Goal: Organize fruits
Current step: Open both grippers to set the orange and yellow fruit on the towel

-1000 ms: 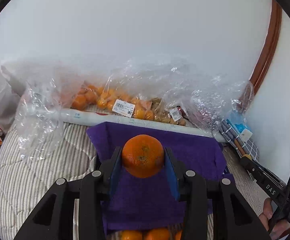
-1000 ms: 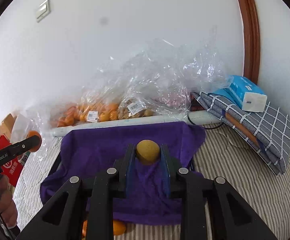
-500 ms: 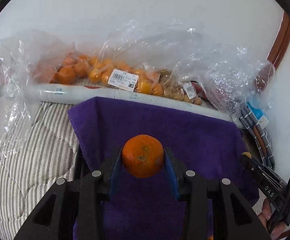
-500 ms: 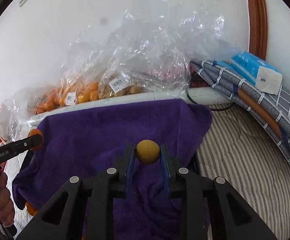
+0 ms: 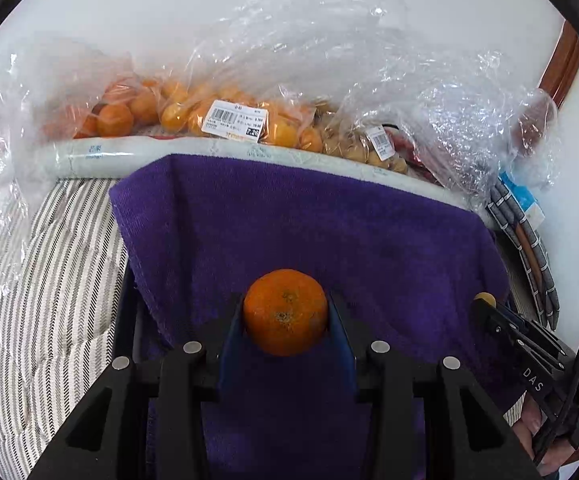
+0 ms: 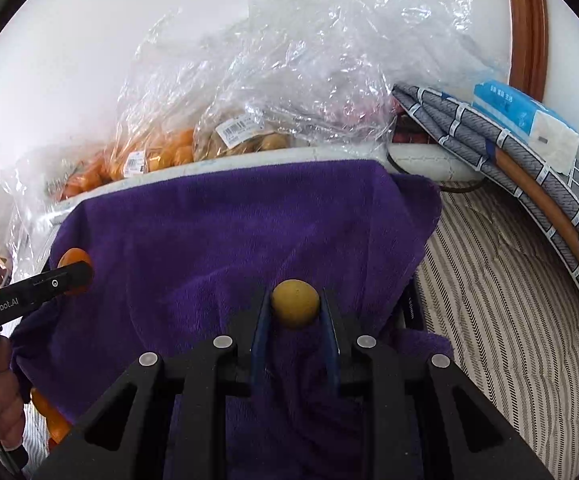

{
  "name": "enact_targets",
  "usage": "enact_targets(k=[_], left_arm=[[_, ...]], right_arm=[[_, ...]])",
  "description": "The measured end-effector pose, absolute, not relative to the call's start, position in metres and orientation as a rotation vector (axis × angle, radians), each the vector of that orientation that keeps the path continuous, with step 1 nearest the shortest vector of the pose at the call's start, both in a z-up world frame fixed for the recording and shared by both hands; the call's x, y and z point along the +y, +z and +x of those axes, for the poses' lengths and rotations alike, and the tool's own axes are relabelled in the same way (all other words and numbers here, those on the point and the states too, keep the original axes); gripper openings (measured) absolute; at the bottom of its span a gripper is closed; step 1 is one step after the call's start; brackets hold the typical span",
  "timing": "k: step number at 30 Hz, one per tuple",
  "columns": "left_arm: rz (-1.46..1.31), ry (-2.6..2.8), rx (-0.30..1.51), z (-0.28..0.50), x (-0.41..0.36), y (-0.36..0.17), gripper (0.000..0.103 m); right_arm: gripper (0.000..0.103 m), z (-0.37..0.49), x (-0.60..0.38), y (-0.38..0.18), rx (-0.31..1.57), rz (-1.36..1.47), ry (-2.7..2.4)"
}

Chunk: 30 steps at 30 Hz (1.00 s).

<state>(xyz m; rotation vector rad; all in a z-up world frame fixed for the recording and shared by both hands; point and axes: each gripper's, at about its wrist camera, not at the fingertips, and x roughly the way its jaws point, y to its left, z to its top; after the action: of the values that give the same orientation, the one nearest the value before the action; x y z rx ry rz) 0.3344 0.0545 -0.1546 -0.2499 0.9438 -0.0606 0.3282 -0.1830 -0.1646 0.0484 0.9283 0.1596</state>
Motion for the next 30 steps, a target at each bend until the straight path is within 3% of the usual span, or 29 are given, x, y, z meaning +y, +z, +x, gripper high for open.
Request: enact_targets(k=[4, 6, 8, 13, 20, 26, 30], left_arm=[[-0.243, -0.071, 0.947, 0.332, 0.052, -0.153, 0.043], [-0.239, -0.070, 0.934, 0.328, 0.051, -0.147, 0.052], [-0.235, -0.065, 0.921, 0.320, 0.051, -0.138, 0.053], [-0.220, -0.036, 0.880, 0.291, 0.053, -0.112, 0.053], [-0.238, -0.006, 0.780, 0.224, 0.054, -0.071, 0.052], [-0.271, -0.011, 0.793, 0.172, 0.053, -0.052, 0.052], [-0.232, -0.008, 0.770, 0.136, 0.049, -0.044, 0.052]], right_arm=[[0.027, 0.329, -0.182, -0.167, 0.944, 0.051, 0.162], [0.038, 0.329, -0.181, -0.164, 0.948, 0.052, 0.164], [0.058, 0.324, -0.182, -0.156, 0.937, 0.043, 0.155], [0.076, 0.301, -0.184, -0.128, 0.889, 0.063, 0.145], [0.079, 0.256, -0.183, -0.086, 0.886, 0.029, 0.082], [0.093, 0.198, -0.192, -0.057, 0.858, 0.012, 0.019], [0.093, 0.167, -0.195, -0.048, 0.863, -0.013, -0.076]])
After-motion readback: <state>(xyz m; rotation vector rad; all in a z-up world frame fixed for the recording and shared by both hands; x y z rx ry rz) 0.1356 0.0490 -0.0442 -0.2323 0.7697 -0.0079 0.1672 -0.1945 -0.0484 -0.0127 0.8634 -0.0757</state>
